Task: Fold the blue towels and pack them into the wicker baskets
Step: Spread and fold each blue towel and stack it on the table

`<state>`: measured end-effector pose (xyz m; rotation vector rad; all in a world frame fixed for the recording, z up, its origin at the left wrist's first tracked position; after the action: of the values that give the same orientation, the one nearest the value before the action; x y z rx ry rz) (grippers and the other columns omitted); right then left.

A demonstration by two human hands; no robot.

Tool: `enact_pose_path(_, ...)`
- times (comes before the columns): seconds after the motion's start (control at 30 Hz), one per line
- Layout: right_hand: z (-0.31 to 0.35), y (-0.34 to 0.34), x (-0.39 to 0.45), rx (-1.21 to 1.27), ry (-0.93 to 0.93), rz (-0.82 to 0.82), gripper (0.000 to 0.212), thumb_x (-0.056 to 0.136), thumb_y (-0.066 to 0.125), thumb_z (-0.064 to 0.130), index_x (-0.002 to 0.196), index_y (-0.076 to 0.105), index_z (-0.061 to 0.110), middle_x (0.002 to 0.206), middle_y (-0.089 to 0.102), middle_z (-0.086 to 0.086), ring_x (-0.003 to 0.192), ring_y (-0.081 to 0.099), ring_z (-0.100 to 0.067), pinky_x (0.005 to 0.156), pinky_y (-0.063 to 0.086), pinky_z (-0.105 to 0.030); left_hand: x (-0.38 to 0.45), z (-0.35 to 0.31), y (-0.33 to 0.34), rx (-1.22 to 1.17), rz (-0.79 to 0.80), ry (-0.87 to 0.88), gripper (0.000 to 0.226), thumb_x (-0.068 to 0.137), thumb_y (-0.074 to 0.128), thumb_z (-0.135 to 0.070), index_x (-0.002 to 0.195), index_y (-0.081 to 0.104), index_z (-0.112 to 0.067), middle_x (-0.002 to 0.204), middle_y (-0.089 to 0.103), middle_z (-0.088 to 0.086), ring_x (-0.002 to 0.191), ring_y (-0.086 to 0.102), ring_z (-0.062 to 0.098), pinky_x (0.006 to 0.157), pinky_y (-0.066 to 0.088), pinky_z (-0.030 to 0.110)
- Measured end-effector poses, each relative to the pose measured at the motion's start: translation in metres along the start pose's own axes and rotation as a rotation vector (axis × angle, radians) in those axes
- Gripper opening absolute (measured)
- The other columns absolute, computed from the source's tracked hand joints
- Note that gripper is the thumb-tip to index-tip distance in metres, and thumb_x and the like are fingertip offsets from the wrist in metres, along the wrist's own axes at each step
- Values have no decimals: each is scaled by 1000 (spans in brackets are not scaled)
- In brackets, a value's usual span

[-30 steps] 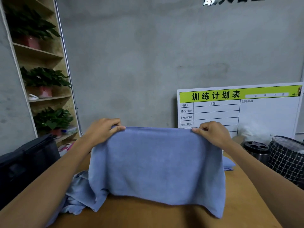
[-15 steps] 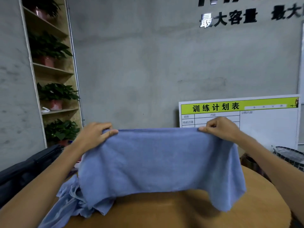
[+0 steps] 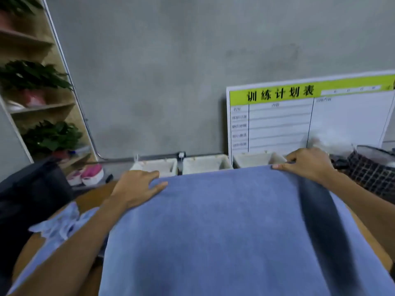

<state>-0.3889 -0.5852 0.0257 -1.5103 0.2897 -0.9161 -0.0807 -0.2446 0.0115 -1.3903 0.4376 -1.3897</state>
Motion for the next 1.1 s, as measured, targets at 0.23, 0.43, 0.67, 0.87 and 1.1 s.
enact_pose_path(0.23, -31, 186, -24, -69, -68, 7, 68, 69, 53, 87, 57, 60, 20, 63, 65, -1, 67, 62, -26, 51, 44, -30, -49, -36, 181, -222, 86, 6, 59, 93, 30, -74, 86, 58, -24, 79, 56, -4, 71, 55, 20, 58, 41, 33)
enact_pose_path(0.43, -28, 185, -21, -55, -160, -199, 61, 76, 43, 79, 67, 53, 20, 76, 55, -2, 74, 53, -31, 66, 36, -39, -39, -32, 157, -124, -14, -34, 44, 91, 43, -57, 94, 65, -19, 86, 53, 1, 71, 55, 24, 59, 43, 37)
enact_pose_path(0.67, 2, 201, -35, 168, -227, -131, 45, 91, 46, 60, 83, 62, 18, 82, 54, -3, 72, 56, -30, 60, 42, -34, -77, -57, 183, -393, 143, -258, 58, 91, 36, -61, 124, 67, -25, 114, 54, -4, 101, 56, 23, 81, 50, 43)
enact_pose_path(0.87, -2, 211, -26, 182, -213, -71, 35, 93, 54, 52, 95, 66, 20, 95, 57, -4, 83, 53, -29, 71, 43, -39, -71, -39, 188, -381, 184, -285, 57, 93, 32, -63, 125, 66, -29, 112, 54, -8, 99, 58, 20, 81, 51, 45)
enact_pose_path(1.1, 4, 215, -19, 226, -263, -36, 8, 94, 65, 27, 89, 63, 21, 97, 58, 3, 87, 49, -22, 72, 37, -39, -49, -29, 187, -323, 142, -294, 4, 94, 66, -23, 90, 67, -22, 95, 61, -2, 87, 58, 27, 71, 48, 44)
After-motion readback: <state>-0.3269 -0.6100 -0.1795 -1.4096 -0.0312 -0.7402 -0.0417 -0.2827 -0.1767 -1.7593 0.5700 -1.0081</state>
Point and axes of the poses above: each hand's wrist, its own x-axis towards the middle knuckle, its own y-axis out of the palm, z = x × y, the point moved 10 cm from there along x, towards the middle knuckle
